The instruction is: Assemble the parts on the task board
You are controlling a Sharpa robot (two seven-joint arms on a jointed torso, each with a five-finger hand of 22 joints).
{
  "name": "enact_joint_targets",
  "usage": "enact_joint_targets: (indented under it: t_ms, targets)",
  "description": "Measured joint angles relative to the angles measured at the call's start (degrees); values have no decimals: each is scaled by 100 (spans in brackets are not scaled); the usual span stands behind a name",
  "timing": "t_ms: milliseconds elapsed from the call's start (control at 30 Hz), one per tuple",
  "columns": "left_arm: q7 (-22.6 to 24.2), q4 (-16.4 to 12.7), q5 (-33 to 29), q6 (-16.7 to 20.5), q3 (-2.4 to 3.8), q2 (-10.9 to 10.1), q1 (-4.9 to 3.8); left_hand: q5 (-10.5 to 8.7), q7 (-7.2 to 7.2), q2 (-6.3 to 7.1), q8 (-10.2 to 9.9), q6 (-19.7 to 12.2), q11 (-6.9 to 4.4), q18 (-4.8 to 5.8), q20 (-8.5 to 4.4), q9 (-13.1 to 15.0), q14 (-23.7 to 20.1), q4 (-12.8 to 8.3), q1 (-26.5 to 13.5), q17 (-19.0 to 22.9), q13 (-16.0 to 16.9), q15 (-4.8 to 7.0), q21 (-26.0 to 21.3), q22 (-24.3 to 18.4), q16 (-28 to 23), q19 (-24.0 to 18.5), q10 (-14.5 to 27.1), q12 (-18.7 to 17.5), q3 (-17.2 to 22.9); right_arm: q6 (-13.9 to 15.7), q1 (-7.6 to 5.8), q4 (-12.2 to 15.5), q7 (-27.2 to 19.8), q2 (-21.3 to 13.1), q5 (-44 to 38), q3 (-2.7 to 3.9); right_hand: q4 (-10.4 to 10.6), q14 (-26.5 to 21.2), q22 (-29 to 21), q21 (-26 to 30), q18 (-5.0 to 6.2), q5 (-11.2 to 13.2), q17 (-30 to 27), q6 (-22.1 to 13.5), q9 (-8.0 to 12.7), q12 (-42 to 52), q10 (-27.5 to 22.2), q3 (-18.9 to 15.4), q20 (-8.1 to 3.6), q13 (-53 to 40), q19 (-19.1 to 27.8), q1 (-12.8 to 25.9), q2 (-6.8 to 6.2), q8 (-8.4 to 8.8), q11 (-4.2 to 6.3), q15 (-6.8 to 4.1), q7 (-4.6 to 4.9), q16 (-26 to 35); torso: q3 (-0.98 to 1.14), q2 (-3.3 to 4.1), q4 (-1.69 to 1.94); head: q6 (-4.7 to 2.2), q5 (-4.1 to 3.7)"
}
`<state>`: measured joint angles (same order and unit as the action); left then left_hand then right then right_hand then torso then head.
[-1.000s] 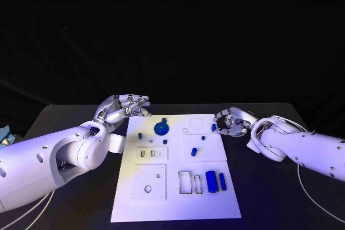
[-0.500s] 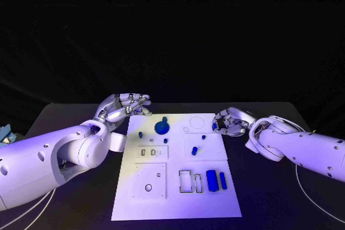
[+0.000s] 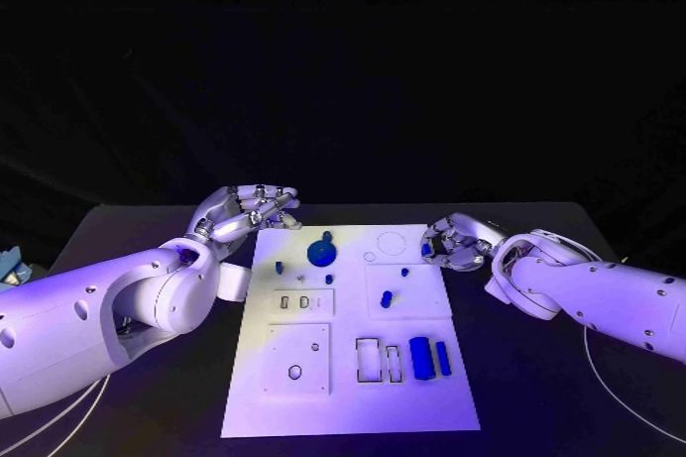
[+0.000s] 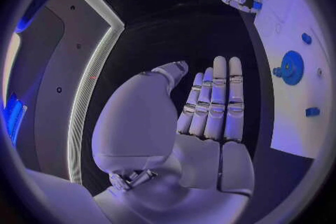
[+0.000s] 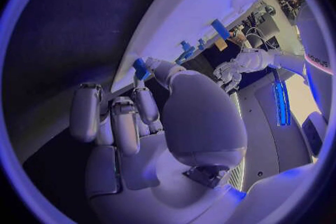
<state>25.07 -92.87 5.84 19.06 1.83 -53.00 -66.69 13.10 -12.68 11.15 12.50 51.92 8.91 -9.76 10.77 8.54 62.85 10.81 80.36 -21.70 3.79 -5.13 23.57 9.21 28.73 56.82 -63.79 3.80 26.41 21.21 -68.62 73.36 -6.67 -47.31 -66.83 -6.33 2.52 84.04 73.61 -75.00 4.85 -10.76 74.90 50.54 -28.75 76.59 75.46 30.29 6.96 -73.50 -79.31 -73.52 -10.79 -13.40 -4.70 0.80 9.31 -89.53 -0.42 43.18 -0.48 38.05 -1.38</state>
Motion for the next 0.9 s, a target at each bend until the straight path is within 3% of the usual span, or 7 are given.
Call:
enact_joint_targets:
  t_ms: [200, 367, 467, 667, 900]
  targets:
    - [-2, 0, 0, 0, 0, -3, 0, 0, 0, 0, 0, 0, 0, 0, 0, 0, 0, 0, 0, 0, 0, 0, 0, 0, 0, 0, 0, 0, 0, 61, 7, -18, 33, 17, -8, -1, -14, -9, 35, -7, 0, 0, 1, 110, -42, 33, 56, 33, -40, -44, -40, -12, 80, -78, 56, -34, -45, 0, 0, 1, 0, 11, 5]
    - [-3, 0, -1, 0, 0, -3, 0, 0, 0, 0, 0, 0, 0, 0, 0, 0, 0, 0, 0, 1, 0, 0, 0, -1, 0, 0, 0, 0, 0, 165, 11, -27, 51, 24, -10, -1, -16, -1, 59, -33, 0, 6, 5, 239, -80, 66, 122, 97, -79, -80, -69, -4, 234, -199, 121, -83, -104, -23, 1, 1, -1, 19, 5]
    - [-3, 2, -1, 0, 0, -5, 0, 0, 0, 0, 0, 0, 0, 0, 0, 0, 0, 0, 0, 1, 0, 0, 0, -1, 0, 0, 0, 0, 0, 261, 13, -25, 51, 28, -9, -1, -76, -12, 90, -33, 0, 202, 5, 264, -118, 66, 152, 163, -123, -93, -80, -31, 319, -302, 152, -134, -131, -23, 2, 1, -2, 25, 5]
    - [-4, 3, -1, 0, 0, -9, 0, 0, 0, 0, 0, 0, 0, 0, 0, 0, 0, 0, 0, 1, 0, 0, 0, -1, 0, 0, 0, 0, 0, 474, 16, 8, 24, 29, 5, -1, -104, -12, 98, -54, 0, 227, 4, 252, -116, 66, 152, 232, -143, -93, -100, -61, 412, -308, 152, -134, -144, -23, 5, -2, -2, 21, 14]
    - [-6, 8, -1, -1, 0, -17, 0, 0, 0, 0, 0, 0, 21, 0, 0, 0, -21, 0, 0, -10, 0, 21, 0, -2, 23, 0, 21, 0, 0, 652, 3, 331, 32, -37, 40, -1, -93, 9, 72, -54, 1, 247, 4, 240, -112, 29, 121, 252, -164, -23, -80, -38, 479, -308, 183, -155, -156, -23, -1, -14, -10, 17, 34]
